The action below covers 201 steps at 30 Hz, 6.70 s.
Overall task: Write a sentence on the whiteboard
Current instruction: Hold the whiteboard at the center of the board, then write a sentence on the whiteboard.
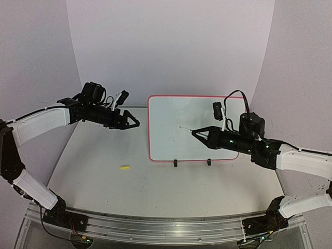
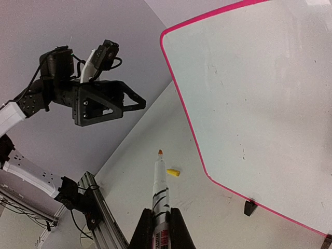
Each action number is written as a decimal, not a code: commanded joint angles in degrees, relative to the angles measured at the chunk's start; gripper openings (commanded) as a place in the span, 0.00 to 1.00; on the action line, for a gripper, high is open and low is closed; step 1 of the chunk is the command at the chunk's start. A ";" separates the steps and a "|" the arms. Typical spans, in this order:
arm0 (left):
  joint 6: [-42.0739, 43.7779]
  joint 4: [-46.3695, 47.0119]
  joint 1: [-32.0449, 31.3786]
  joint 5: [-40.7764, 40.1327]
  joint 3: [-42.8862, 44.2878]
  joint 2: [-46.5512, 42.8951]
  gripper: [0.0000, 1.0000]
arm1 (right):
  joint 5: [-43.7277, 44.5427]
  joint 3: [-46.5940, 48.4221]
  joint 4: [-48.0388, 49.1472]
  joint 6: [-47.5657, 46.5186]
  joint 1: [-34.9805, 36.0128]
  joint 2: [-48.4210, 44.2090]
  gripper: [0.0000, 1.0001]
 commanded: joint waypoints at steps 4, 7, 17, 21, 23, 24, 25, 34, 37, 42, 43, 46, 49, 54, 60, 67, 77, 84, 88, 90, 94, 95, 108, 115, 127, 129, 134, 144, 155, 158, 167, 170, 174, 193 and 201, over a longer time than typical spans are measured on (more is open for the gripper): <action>9.19 4.91 1.34 13.25 14.10 11.28 0.70 | -7.50 -0.53 5.02 0.37 -0.44 -2.46 0.00; 10.70 6.73 1.54 13.67 17.04 13.82 0.65 | -8.46 -0.91 5.57 0.15 -0.47 -2.26 0.00; 13.43 10.41 2.09 16.60 22.96 20.68 0.48 | -9.78 -1.75 6.64 0.01 -0.48 -2.30 0.00; 14.78 9.84 2.12 18.64 23.35 21.70 0.38 | -9.94 -2.09 6.82 0.11 -0.48 -2.36 0.00; 15.40 9.38 2.10 19.41 23.24 21.97 0.32 | -9.94 -2.07 6.93 0.09 -0.48 -2.09 0.00; 15.72 9.15 2.08 19.80 23.11 22.09 0.29 | -9.96 -2.03 7.02 0.08 -0.48 -1.90 0.00; 16.07 8.92 2.05 20.22 22.90 22.16 0.26 | -9.96 -1.96 7.15 0.05 -0.48 -1.65 0.00; 20.39 7.28 2.09 20.75 19.27 20.64 0.00 | -10.91 0.29 9.90 -0.59 -0.39 2.63 0.00; 22.27 5.82 2.09 20.44 18.36 20.37 0.00 | -10.58 1.06 10.96 -0.75 -0.37 3.86 0.00; 24.35 7.60 2.05 19.81 14.32 18.02 0.00 | -7.33 0.65 15.07 -1.06 -0.39 4.88 0.00; 24.23 8.49 2.01 19.76 13.40 17.37 0.00 | -6.60 0.47 16.44 -1.08 -0.39 5.17 0.00; 23.73 9.51 2.00 19.10 11.80 16.20 0.00 | -6.65 0.64 19.89 -1.48 -0.41 6.85 0.00; 23.12 10.78 1.98 19.06 10.20 15.22 0.00 | -7.40 2.27 20.61 -1.77 -0.39 9.54 0.00; 23.23 11.49 2.00 18.97 9.30 14.46 0.00 | -8.20 4.74 21.70 -0.60 -0.40 13.71 0.00; 22.92 12.65 2.00 19.20 8.12 14.45 0.00 | -10.77 8.07 26.76 0.02 -0.93 19.50 0.00; 22.84 13.00 1.97 18.96 7.65 13.42 0.00 | -11.72 13.12 30.40 -0.14 -1.61 25.21 0.00; 22.59 13.20 2.03 19.17 7.69 13.39 0.00 | -9.76 17.27 30.70 -2.34 -1.86 29.34 0.00; 22.50 13.24 2.00 19.26 7.68 13.06 0.00 | -8.19 18.75 30.63 -2.53 -1.88 31.47 0.00; 22.50 13.24 1.99 19.34 7.69 13.06 0.00 | -6.74 18.97 30.64 -2.76 -1.87 32.18 0.00; 22.50 13.22 1.99 19.42 7.69 13.08 0.00 | -5.83 18.94 30.81 -2.93 -1.90 32.31 0.00; 22.45 13.25 2.00 19.47 7.69 13.21 0.00 | -4.38 18.80 31.26 -3.31 -1.90 32.40 0.00; 22.42 13.25 1.98 19.54 7.69 13.21 0.00 | -4.22 18.84 31.44 -3.33 -1.95 32.47 0.00; 22.33 13.34 1.99 19.86 7.77 13.25 0.00 | -2.23 20.20 31.46 -3.38 -1.96 34.70 0.00; 22.16 13.42 2.00 19.95 7.82 13.23 0.00 | -4.87 21.95 30.91 -2.80 -1.97 37.30 0.00; 22.06 13.56 2.00 20.07 8.03 13.56 0.00 | -7.14 21.13 30.49 -2.28 -1.97 39.04 0.00; 22.06 13.58 1.99 20.02 8.04 13.53 0.00 | -6.09 20.19 30.52 -2.44 -1.97 38.49 0.00; 22.04 13.60 2.00 19.99 7.95 13.41 0.00 | -1.74 17.01 31.72 -2.86 -1.97 35.94 0.00; 22.00 13.52 2.00 19.88 7.95 13.41 0.00 | 1.35 14.18 32.86 -3.50 -1.97 33.31 0.00; 21.88 13.54 2.00 19.83 7.95 13.16 0.00 | 1.20 11.61 32.81 -2.86 -1.97 33.41 0.00; 21.92 13.58 2.01 19.84 7.95 13.17 0.00 | 0.28 11.39 32.71 -2.80 -1.97 33.57 0.00; 21.77 13.68 1.98 19.88 8.02 13.31 0.00 | -4.11 13.34 32.41 -2.53 -1.78 35.89 0.00; 21.78 13.69 2.00 19.87 8.04 13.31 0.00 | -4.55 14.18 32.32 -2.53 -1.62 36.61 0.00; 21.80 13.71 1.98 19.90 8.02 13.26 0.00 | -4.77 15.09 32.37 -2.45 -1.42 37.30 0.00; 22.03 13.38 1.96 19.35 7.96 13.14 0.00 | -5.67 14.40 32.48 -2.37 -0.30 33.08 0.00; 22.59 12.51 2.00 18.69 8.05 12.72 0.00 | -6.38 8.48 30.60 -2.28 -0.30 22.89 0.00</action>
